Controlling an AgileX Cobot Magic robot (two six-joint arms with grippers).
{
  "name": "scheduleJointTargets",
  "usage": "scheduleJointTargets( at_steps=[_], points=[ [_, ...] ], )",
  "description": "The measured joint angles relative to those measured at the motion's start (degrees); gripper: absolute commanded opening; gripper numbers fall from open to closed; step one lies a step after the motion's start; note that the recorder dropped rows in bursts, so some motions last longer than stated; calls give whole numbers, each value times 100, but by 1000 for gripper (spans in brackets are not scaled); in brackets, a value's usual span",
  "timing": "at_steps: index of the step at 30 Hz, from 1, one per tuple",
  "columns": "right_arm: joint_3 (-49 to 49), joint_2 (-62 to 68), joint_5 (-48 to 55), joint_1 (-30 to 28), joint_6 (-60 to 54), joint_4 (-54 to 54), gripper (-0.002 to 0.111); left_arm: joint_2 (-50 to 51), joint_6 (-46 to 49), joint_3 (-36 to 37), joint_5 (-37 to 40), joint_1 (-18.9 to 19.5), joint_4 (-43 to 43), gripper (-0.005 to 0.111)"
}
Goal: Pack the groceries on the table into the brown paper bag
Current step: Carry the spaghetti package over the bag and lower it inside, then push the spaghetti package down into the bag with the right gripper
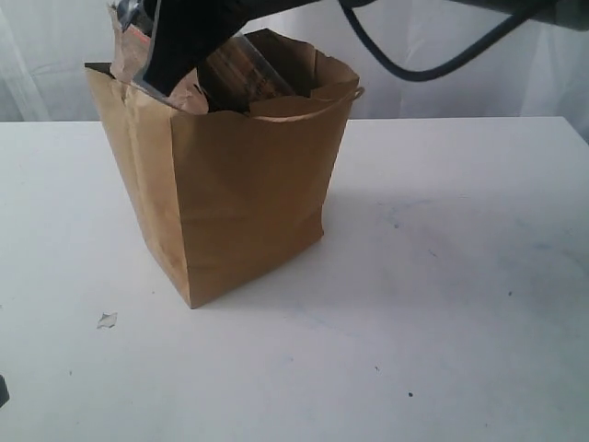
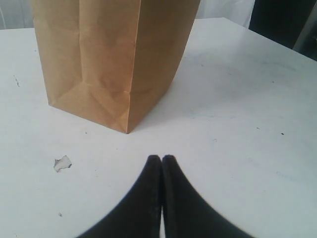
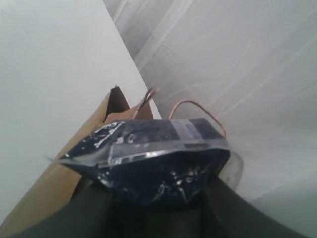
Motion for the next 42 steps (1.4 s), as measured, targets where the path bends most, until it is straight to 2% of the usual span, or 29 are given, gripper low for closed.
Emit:
scheduleJointTargets(
  at_steps=[7, 9, 12, 19, 42],
  points=[
    [-33, 141, 305, -78, 95, -23, 1, 0, 0, 0, 0, 0, 0, 0],
    [-46, 141, 378, -78, 177, -23, 13, 0, 0, 0, 0, 0, 0, 0],
    [-46, 141, 441, -78, 227, -33, 38, 0, 0, 0, 0, 0, 0, 0],
    [-46, 141, 627, -78, 407, -66, 57, 0, 0, 0, 0, 0, 0, 0],
    [-46, -83, 724, -78, 515, -66, 59, 0, 0, 0, 0, 0, 0, 0]
  ],
)
